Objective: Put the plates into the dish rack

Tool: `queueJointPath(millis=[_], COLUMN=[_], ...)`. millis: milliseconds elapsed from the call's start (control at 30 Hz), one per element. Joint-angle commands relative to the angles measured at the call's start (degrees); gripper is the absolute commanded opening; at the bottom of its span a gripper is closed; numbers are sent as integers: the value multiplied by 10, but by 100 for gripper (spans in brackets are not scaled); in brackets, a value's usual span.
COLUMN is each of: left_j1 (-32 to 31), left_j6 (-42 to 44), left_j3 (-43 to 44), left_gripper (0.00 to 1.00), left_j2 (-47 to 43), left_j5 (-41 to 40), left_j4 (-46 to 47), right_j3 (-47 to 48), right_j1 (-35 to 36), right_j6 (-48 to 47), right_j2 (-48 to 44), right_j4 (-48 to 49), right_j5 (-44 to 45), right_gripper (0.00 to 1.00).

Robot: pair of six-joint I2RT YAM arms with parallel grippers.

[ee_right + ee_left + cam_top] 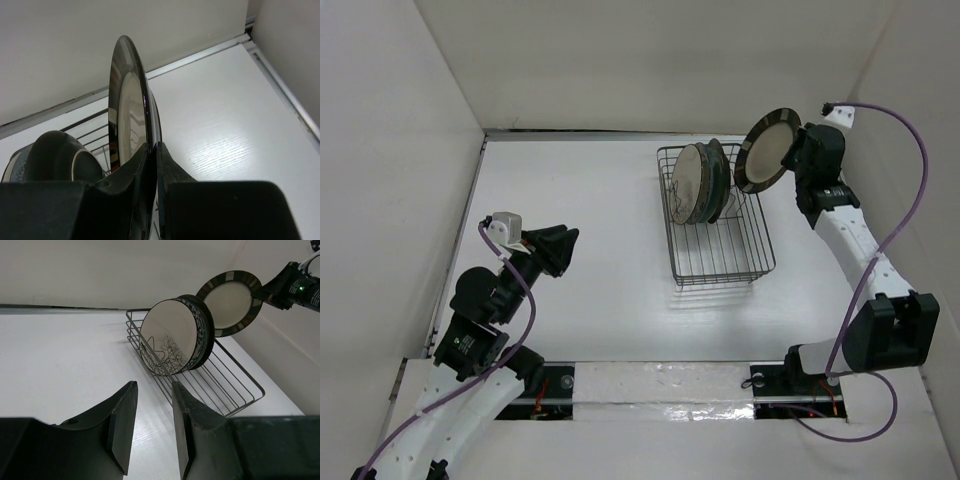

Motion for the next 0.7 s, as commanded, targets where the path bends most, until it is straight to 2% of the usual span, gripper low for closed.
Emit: queueJointPath(millis=[0,233,667], left_j1=[-3,-3,-3], left_j6=[5,6,5], left_j3=[0,0,0], left_gripper=[30,30,30], left_j2=[8,7,1], left_j5=[4,4,8], left_j4=[24,25,25], right_j3=[74,134,96], right_j1=[21,45,129], right_j6=[-69,-154,-268], right_j2=[3,52,91], right_j4=[87,38,69], right_j5=[59,88,141], right_gripper=[0,0,0])
